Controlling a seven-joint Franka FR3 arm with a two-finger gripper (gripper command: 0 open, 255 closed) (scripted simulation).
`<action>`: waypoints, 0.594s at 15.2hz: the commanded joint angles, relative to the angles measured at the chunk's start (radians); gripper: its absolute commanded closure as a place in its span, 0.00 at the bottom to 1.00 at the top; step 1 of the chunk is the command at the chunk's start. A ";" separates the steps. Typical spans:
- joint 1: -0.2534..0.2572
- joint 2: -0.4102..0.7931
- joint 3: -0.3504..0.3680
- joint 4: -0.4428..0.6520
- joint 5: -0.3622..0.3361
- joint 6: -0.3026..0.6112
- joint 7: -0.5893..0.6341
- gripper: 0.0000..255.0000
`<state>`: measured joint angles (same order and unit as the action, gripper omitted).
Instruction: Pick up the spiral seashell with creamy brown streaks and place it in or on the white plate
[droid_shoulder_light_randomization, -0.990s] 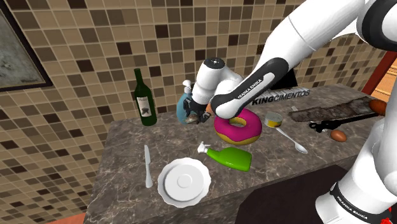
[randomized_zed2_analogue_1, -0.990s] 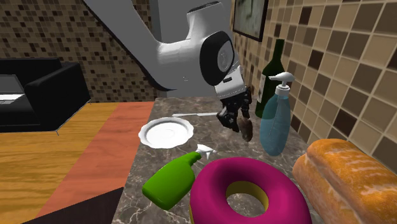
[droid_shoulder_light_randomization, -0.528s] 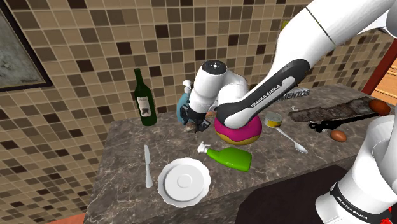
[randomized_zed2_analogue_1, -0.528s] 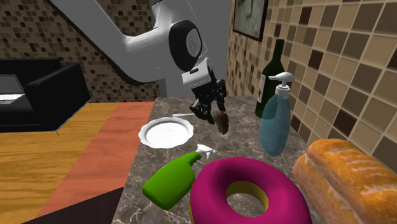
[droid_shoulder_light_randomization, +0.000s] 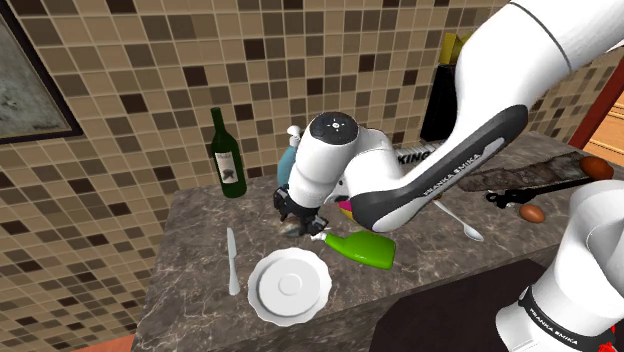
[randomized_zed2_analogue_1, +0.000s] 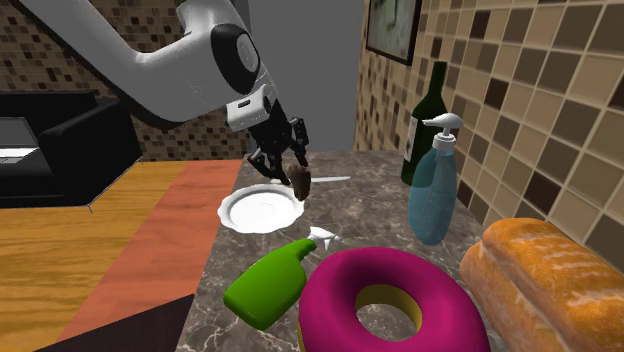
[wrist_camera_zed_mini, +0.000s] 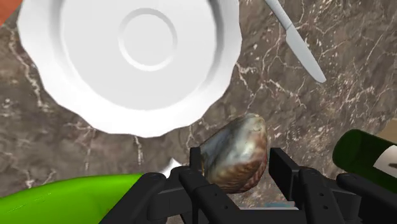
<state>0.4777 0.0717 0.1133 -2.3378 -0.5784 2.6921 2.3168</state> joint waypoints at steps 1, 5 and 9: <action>0.032 -0.007 0.023 -0.001 -0.019 -0.025 0.068 1.00; 0.090 -0.018 0.071 0.003 -0.035 -0.079 0.175 1.00; 0.115 0.002 0.089 0.007 -0.068 -0.086 0.245 1.00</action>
<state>0.5914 0.0727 0.2021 -2.3215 -0.6353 2.5995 2.5474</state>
